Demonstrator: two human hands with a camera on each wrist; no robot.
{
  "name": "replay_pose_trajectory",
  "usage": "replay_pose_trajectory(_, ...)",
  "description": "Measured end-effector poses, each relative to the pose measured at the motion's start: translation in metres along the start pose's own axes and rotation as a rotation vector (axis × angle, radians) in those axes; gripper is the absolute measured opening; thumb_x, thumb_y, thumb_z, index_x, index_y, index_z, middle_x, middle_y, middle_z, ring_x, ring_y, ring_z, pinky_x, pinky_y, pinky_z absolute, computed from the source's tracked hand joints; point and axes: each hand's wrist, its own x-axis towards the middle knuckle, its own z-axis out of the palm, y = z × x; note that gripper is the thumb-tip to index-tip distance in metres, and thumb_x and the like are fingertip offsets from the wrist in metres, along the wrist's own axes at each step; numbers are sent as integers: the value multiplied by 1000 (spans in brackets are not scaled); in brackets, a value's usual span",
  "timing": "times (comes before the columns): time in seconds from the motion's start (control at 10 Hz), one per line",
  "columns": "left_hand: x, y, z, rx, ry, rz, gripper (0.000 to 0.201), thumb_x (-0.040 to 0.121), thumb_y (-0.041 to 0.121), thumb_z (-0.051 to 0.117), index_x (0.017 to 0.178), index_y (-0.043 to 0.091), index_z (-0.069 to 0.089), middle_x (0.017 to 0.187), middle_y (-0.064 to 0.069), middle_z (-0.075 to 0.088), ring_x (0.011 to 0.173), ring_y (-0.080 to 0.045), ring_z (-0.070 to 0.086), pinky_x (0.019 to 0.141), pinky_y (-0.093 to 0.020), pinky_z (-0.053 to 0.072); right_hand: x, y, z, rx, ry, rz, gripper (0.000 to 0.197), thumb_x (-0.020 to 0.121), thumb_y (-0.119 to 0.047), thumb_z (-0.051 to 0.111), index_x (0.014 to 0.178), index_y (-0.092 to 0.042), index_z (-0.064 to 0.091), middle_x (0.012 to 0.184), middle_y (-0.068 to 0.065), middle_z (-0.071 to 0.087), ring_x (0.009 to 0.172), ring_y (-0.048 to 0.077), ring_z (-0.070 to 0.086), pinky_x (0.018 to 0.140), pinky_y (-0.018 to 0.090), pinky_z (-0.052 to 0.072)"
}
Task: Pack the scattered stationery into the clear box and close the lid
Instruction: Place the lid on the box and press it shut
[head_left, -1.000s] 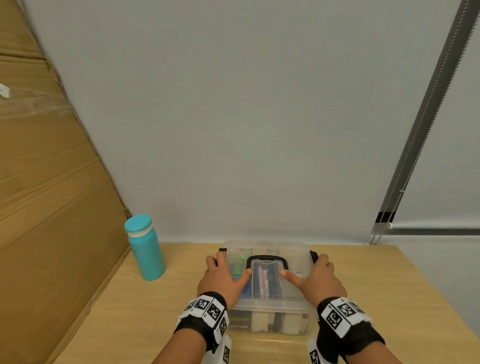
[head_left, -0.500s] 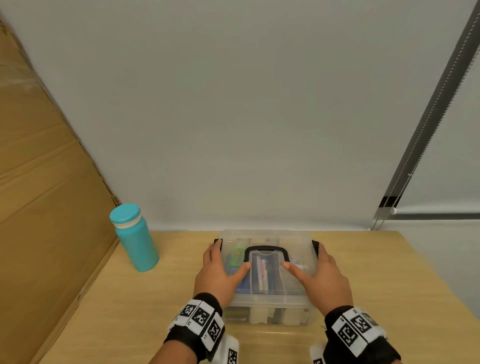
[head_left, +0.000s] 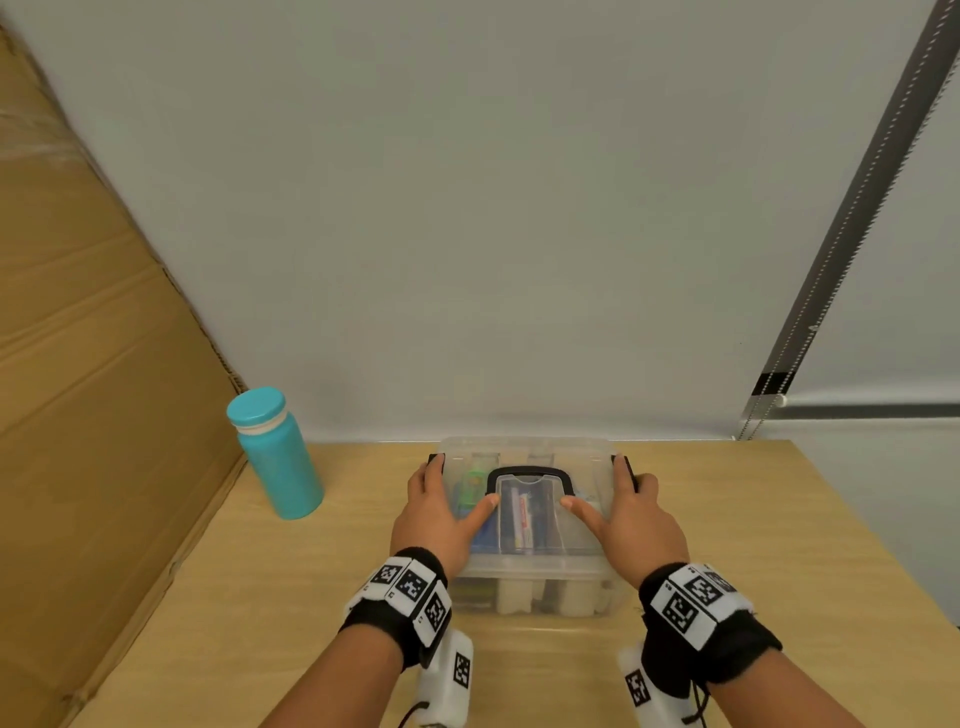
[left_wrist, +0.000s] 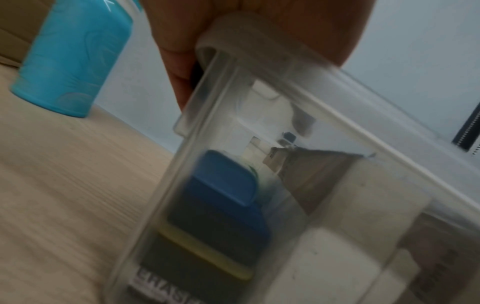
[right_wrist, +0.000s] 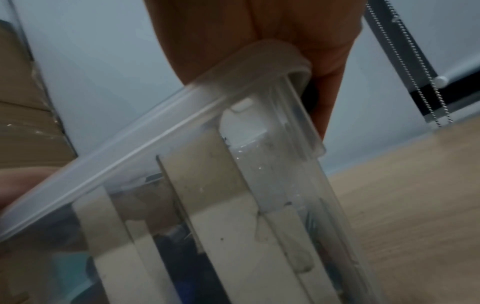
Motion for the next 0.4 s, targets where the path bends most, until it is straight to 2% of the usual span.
replay_pose_trajectory(0.1, -3, 3, -4, -22, 11, -27, 88, 79, 65, 55, 149, 27, 16, 154, 4, 23, 130, -19, 44, 101, -36, 46, -3, 1, -1, 79, 25, 7, 91, 83, -73, 36, 151, -22, 6, 140, 13, 32, 93, 26, 62, 60, 28, 44)
replay_pose_trajectory(0.2, -6, 5, -6, 10, 2, -47, 86, 79, 66, 54, 147, 27, 20, 150, 4, 27, 125, -21, 49, 97, -37, 48, -10, 8, 0, 88, -16, -34, 85, 88, -68, 32, 151, -22, 1, 147, 12, 25, 103, 28, 60, 74, 32, 51)
replay_pose_trajectory(0.3, -10, 13, -11, 114, 29, -52, 78, 83, 64, 50, 145, 25, 24, 148, 1, 29, 124, -24, 49, 95, -40, 49, -30, 21, -6, 179, -87, -93, 82, 91, -64, 31, 151, -23, -6, 157, 4, 8, 116, 23, 56, 90, 34, 48)
replay_pose_trajectory(0.4, -20, 12, -10, 242, 81, 25, 74, 88, 57, 46, 147, 19, 21, 154, -4, 22, 136, -26, 33, 109, -40, 37, -61, 44, -11, 290, -124, -163, 86, 89, -65, 32, 150, -24, -11, 160, -1, -1, 131, 19, 43, 104, 34, 40)
